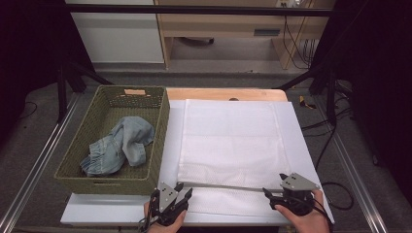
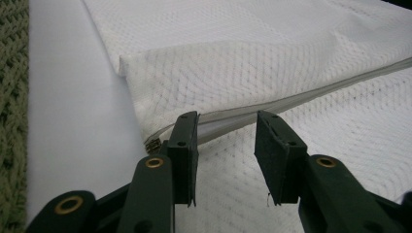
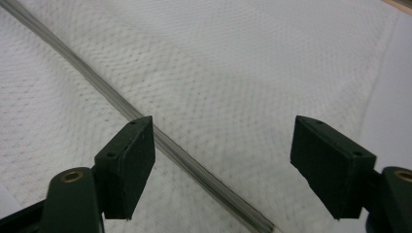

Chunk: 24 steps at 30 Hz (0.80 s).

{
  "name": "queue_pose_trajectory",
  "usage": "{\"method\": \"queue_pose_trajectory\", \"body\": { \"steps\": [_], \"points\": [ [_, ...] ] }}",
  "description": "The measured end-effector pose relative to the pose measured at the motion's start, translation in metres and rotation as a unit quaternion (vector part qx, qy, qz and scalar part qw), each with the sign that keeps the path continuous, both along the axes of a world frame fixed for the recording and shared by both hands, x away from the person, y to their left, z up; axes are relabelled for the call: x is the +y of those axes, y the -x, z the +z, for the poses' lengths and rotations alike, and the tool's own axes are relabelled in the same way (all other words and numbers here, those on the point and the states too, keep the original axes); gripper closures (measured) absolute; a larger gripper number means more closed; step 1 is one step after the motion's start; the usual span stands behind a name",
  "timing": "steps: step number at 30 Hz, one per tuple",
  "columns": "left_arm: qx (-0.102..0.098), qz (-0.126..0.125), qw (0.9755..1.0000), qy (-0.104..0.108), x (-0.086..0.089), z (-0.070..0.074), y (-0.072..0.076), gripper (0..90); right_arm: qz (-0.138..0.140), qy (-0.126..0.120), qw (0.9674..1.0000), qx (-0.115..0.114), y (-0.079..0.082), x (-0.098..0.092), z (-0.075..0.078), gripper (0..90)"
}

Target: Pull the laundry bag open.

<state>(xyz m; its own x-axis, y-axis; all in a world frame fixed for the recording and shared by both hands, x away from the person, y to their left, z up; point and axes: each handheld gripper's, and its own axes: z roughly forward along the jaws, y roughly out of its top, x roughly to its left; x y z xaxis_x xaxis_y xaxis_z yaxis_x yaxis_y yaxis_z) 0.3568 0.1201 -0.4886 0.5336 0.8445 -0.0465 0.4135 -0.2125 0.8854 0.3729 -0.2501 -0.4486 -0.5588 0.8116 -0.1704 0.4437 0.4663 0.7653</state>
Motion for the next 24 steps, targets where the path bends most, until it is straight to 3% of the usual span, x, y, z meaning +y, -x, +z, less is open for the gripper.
{"method": "queue_pose_trajectory", "body": {
  "steps": [6,14,19,24],
  "points": [
    [-0.004,-0.013,0.9999,-0.002,-0.007,0.001,0.000,53.2,0.032,-0.002,0.9995,-0.001,-0.008,0.019,-0.001,19.0],
    [-0.018,-0.020,0.9996,-0.001,-0.017,0.007,-0.002,32.0,0.043,-0.014,0.9990,0.003,-0.018,0.033,0.001,18.2],
    [-0.022,-0.023,0.9995,-0.005,-0.019,0.008,-0.004,25.3,0.045,-0.014,0.9988,-0.008,-0.022,0.037,0.004,21.7],
    [-0.026,-0.021,0.9994,-0.010,-0.021,0.010,-0.004,21.3,0.060,-0.011,0.9981,0.005,-0.025,0.043,0.005,24.7]
  ]
}}
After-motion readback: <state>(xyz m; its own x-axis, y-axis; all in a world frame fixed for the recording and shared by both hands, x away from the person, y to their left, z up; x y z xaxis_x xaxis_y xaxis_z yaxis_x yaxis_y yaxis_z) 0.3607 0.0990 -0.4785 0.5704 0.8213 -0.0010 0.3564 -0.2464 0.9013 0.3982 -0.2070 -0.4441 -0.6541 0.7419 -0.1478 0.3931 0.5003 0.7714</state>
